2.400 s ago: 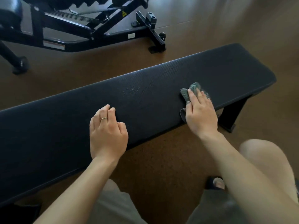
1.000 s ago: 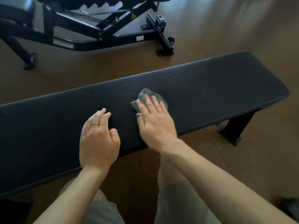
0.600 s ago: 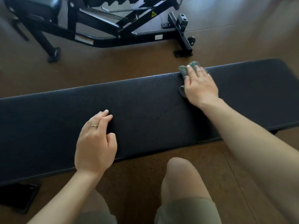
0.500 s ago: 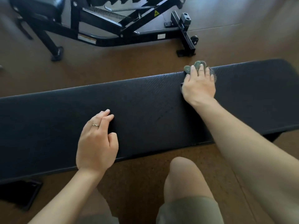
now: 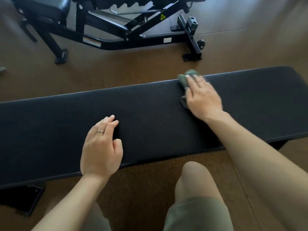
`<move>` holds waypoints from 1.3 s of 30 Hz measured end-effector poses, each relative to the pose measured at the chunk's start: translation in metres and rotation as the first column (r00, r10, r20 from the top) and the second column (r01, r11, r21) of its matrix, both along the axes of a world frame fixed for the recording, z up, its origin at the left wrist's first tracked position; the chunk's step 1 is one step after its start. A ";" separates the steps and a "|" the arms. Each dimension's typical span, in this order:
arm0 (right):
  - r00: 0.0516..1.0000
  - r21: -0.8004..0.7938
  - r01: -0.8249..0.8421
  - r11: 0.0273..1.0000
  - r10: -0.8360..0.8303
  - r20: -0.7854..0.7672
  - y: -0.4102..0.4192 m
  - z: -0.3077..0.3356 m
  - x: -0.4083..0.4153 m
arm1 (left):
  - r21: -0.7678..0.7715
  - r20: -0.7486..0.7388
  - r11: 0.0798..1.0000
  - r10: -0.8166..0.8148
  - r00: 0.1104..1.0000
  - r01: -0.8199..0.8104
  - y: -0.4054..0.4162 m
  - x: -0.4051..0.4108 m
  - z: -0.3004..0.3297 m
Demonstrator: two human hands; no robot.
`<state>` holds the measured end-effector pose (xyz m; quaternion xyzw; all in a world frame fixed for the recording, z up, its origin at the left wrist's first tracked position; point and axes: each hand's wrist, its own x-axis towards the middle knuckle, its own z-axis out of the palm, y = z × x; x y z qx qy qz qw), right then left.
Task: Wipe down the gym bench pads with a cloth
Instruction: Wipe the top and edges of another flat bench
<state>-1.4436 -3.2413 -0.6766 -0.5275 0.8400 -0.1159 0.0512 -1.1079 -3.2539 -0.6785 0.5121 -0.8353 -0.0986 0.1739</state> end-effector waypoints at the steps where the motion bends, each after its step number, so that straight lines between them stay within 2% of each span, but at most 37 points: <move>1: 0.994 0.039 0.105 0.994 -0.105 0.011 0.012 0.001 -0.018 | 0.001 0.004 1.000 0.001 1.000 -0.001 0.000 0.000 0.000; 3: 0.964 0.083 0.261 0.962 -0.264 0.029 0.020 0.001 -0.022 | 0.000 0.005 1.000 0.000 1.000 0.000 0.000 0.000 0.000; 5: 0.950 0.051 0.310 0.949 -0.311 0.029 0.012 -0.001 0.016 | 0.003 0.005 1.000 0.005 1.000 -0.005 0.000 0.000 0.000; 7: 0.983 -0.016 0.177 0.984 -0.176 0.047 0.005 -0.005 0.077 | 0.005 0.001 1.000 0.008 1.000 -0.008 0.000 0.000 0.000; 10: 0.985 -0.055 -0.169 0.984 0.171 0.035 0.028 -0.005 0.164 | -0.014 0.000 1.000 -0.004 1.000 0.004 0.000 0.000 0.000; 12: 0.951 -0.029 -0.303 0.952 0.304 0.045 0.055 0.000 0.178 | -0.020 0.006 1.000 -0.012 1.000 0.013 0.000 0.001 0.000; 13: 0.950 -0.022 -0.310 0.951 0.310 0.041 0.065 0.002 0.167 | -0.019 0.004 1.000 -0.015 1.000 0.015 -0.001 0.001 0.001; 15: 0.981 -0.033 -0.194 0.980 0.194 -0.008 0.083 -0.003 0.129 | -0.021 -0.007 0.999 -0.025 1.000 0.025 -0.002 0.003 0.000; 17: 0.999 -0.015 0.034 0.999 -0.034 -0.028 0.102 -0.005 0.078 | -0.013 -0.025 0.999 -0.033 0.999 0.033 -0.002 0.004 0.000; 19: 0.970 0.034 0.242 0.970 -0.242 0.009 0.117 -0.001 0.050 | -0.008 -0.036 0.999 -0.035 0.999 0.035 -0.003 0.004 0.000; 21: 0.925 0.031 0.378 0.925 -0.379 0.033 0.113 -0.002 0.064 | -0.005 -0.038 0.999 -0.041 0.998 0.041 -0.002 0.005 0.000; 22: 0.919 0.007 0.393 0.920 -0.393 0.020 0.105 -0.003 0.085 | -0.004 -0.041 0.999 -0.042 0.998 0.042 -0.001 0.005 0.000; 24: 0.957 -0.062 0.290 0.955 -0.291 -0.007 0.087 -0.006 0.142 | 0.013 -0.058 0.999 -0.039 0.998 0.040 -0.003 0.006 0.000; 27: 1.000 -0.067 -0.024 0.997 0.025 0.012 0.079 -0.008 0.223 | 0.077 -0.131 0.996 -0.042 0.991 0.053 -0.007 0.007 0.002; 29: 0.978 -0.064 -0.206 0.977 0.207 0.022 0.089 -0.002 0.235 | 0.127 -0.200 0.990 -0.029 0.979 0.056 -0.009 0.019 0.007; 31: 0.960 -0.044 -0.281 0.959 0.280 -0.018 0.101 -0.001 0.206 | 0.056 -0.162 0.998 -0.021 0.986 0.030 -0.013 0.046 0.013; 32: 0.969 -0.044 -0.246 0.968 0.244 -0.040 0.107 -0.002 0.184 | 0.003 -0.110 1.000 -0.003 0.994 0.003 -0.018 0.065 0.014; 35: 0.996 -0.054 0.084 0.995 -0.085 -0.017 0.117 -0.004 0.123 | -0.047 -0.047 0.986 0.155 0.987 -0.157 -0.037 0.117 0.009; 37: 0.966 -0.023 0.258 0.966 -0.258 0.020 0.110 -0.006 0.125 | -0.003 -0.092 0.957 0.289 0.953 -0.290 -0.043 0.127 0.004; 39: 0.946 -0.051 0.324 0.945 -0.322 0.031 0.093 -0.007 0.161 | -0.018 -0.095 0.945 0.324 0.941 -0.327 -0.040 0.123 0.000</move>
